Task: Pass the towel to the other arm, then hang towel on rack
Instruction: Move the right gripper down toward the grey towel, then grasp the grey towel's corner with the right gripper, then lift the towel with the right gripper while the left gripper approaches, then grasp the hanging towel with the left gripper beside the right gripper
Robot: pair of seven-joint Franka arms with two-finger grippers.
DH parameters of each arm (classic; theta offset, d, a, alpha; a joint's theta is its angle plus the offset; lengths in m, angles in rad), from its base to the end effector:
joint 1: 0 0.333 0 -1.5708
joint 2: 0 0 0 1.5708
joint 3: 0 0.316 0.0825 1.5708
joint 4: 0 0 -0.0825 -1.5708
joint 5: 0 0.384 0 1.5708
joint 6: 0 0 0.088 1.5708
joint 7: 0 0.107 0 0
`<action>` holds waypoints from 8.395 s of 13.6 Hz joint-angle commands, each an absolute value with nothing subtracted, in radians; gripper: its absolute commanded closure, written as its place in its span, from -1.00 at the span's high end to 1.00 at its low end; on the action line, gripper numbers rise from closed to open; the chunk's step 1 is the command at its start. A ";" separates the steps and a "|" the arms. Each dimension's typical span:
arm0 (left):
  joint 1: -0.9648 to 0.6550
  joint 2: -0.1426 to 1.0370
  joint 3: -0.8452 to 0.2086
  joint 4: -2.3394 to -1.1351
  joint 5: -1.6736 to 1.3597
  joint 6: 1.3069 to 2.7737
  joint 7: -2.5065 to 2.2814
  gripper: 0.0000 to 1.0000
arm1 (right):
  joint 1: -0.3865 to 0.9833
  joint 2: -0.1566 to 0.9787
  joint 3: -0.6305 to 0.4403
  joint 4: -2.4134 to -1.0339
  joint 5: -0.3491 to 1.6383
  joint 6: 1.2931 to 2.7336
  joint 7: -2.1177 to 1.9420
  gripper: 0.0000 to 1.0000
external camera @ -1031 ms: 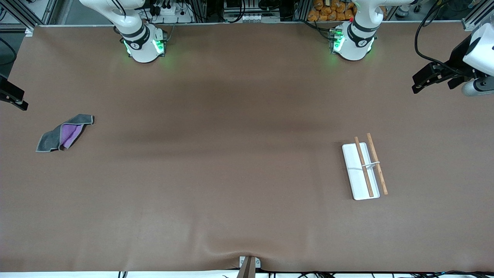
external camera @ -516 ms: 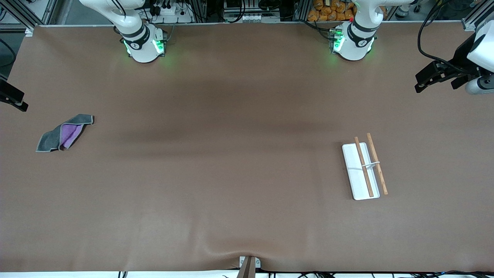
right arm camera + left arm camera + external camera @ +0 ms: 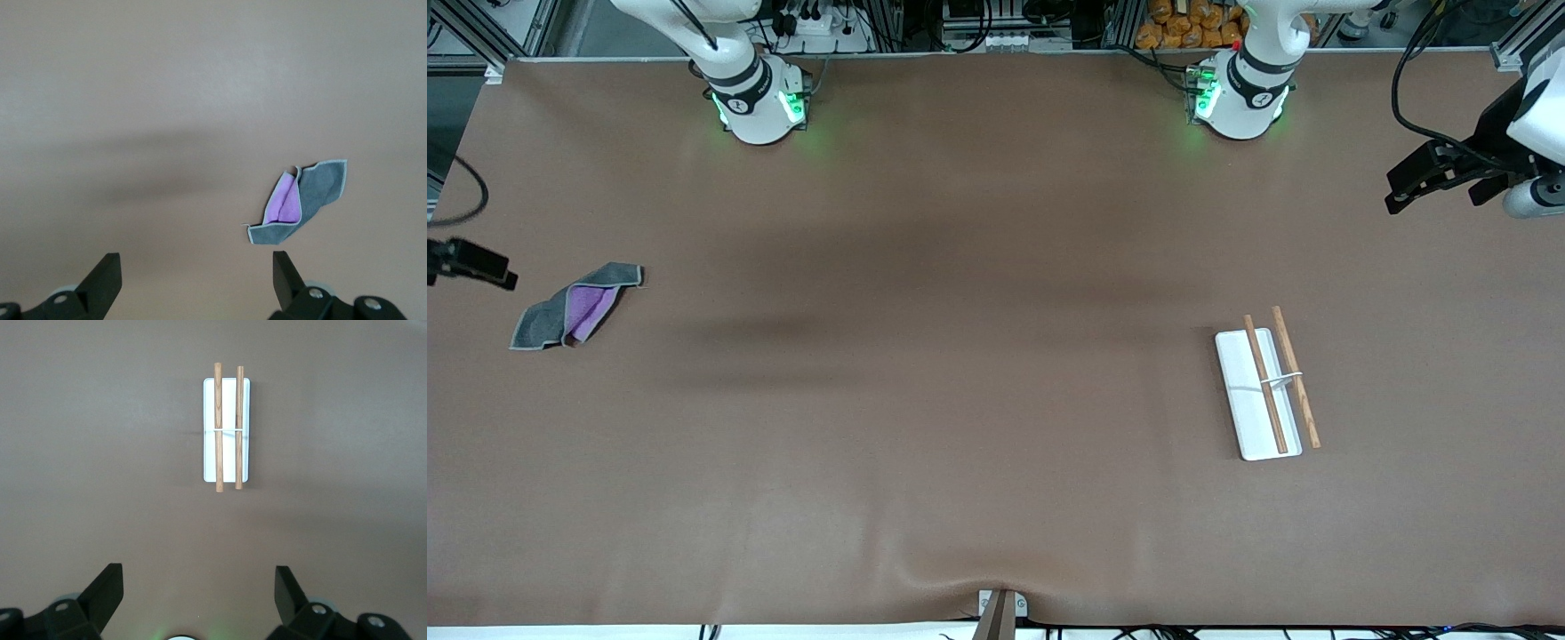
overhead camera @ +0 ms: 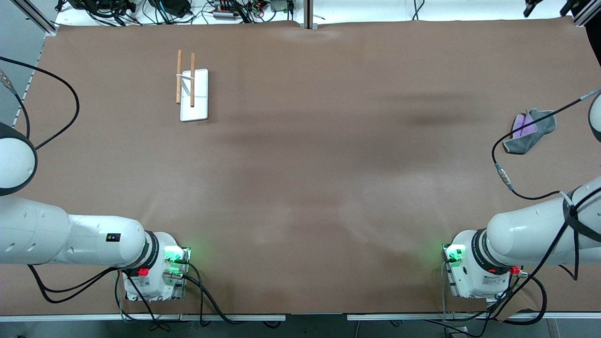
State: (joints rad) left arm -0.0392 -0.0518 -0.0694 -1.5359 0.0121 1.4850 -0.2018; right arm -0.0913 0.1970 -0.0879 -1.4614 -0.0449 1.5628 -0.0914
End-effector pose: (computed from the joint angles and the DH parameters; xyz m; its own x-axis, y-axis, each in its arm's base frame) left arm 0.5265 -0.0571 0.6613 0.9955 0.0942 0.0039 0.0942 -0.9954 -0.0152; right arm 0.6000 -0.1086 0.5610 0.9912 -0.0873 -0.0999 -0.0823 -0.9952 0.0530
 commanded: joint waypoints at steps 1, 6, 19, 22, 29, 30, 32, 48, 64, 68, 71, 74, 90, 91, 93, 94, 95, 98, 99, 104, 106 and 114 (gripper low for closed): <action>-0.035 -0.058 -0.067 -1.522 0.009 1.477 -0.186 1.00 | -0.141 0.242 -0.078 -1.450 -0.046 1.539 -0.092 1.00; -0.037 -0.058 -0.067 -1.517 0.011 1.479 -0.186 1.00 | -0.303 0.322 -0.080 -1.566 -0.051 1.540 -0.083 1.00; -0.040 -0.048 -0.071 -1.517 0.008 1.486 -0.186 1.00 | -0.451 0.431 -0.078 -1.864 -0.101 1.991 -0.135 0.88; -0.040 -0.049 -0.072 -1.519 0.009 1.491 -0.186 1.00 | -0.474 0.497 -0.077 -1.864 -0.101 2.051 -0.137 0.67; -0.037 -0.048 -0.072 -1.519 0.009 1.491 -0.186 1.00 | -0.466 0.528 -0.077 -1.862 -0.069 2.008 -0.121 -1.00; -0.037 -0.048 -0.072 -1.517 0.009 1.491 -0.186 1.00 | -0.466 0.525 -0.075 -1.861 -0.069 1.999 -0.123 -1.00; -0.035 -0.048 -0.072 -1.517 0.009 1.491 -0.186 1.00 | -0.463 0.511 -0.072 -1.852 -0.069 1.964 -0.123 -1.00; -0.041 -0.046 -0.071 -1.517 0.000 1.512 -0.186 1.00 | -0.123 0.394 -0.058 -1.503 0.292 1.187 0.562 -1.00; -0.057 0.035 -0.149 -1.517 -0.049 1.621 -0.209 1.00 | 0.288 0.391 -0.060 -1.425 0.936 1.642 1.396 -1.00; -0.057 0.080 -0.150 -1.517 -0.138 1.684 -0.209 1.00 | 0.437 0.391 -0.060 -1.425 1.058 1.912 1.558 -1.00; -0.057 0.149 -0.150 -1.517 -0.243 1.718 -0.238 1.00 | 0.518 0.391 -0.060 -1.422 1.112 2.092 1.643 -1.00; -0.081 0.205 -0.152 -1.517 -0.320 1.772 -0.394 1.00 | 0.592 0.394 -0.060 -1.390 1.156 2.266 1.684 -1.00; -0.216 0.416 -0.152 -1.529 -0.638 1.997 -1.400 1.00 | 0.666 0.403 -0.060 -1.345 1.177 2.404 1.747 -1.00; -0.215 0.426 -0.153 -1.529 -0.649 1.997 -1.426 1.00 | 0.666 0.403 -0.061 -1.345 1.177 2.404 1.747 -1.00; -0.227 0.434 -0.153 -1.534 -0.682 1.997 -1.501 1.00 | 0.666 0.403 -0.060 -1.345 1.177 2.404 1.747 -1.00; -0.233 0.433 -0.153 -1.543 -0.687 1.997 -1.531 1.00 | 0.666 0.403 -0.060 -1.345 1.177 2.404 1.747 -1.00; -0.242 0.428 -0.153 -1.554 -0.687 1.997 -1.561 1.00 | 0.664 0.403 -0.060 -1.345 1.177 2.404 1.747 -1.00; -0.259 0.434 -0.153 -1.557 -0.709 2.017 -1.580 1.00 | 0.664 0.403 -0.061 -1.345 1.177 2.402 1.747 -1.00; -0.271 0.434 -0.152 -1.559 -0.718 2.029 -1.580 1.00 | 0.664 0.403 -0.061 -1.345 1.177 2.402 1.747 -1.00; -0.287 0.436 -0.152 -1.565 -0.716 2.031 -1.591 0.06 | 0.664 0.403 -0.061 -1.345 1.177 2.402 1.747 -1.00; -0.287 0.448 -0.152 -1.566 -0.716 2.031 -1.591 -0.87 | 0.664 0.403 -0.061 -1.345 1.177 2.402 1.747 -1.00; -0.279 0.443 -0.152 -1.546 -0.704 2.034 -1.576 -1.00 | 0.663 0.403 -0.063 -1.347 1.163 2.396 1.746 -1.00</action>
State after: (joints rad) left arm -0.2803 0.4570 -0.1535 -1.5461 -0.6984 2.0245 -1.5770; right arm 0.6530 0.3987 -0.0534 -1.3605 1.1575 2.3950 1.7326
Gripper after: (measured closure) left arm 0.978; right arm 0.982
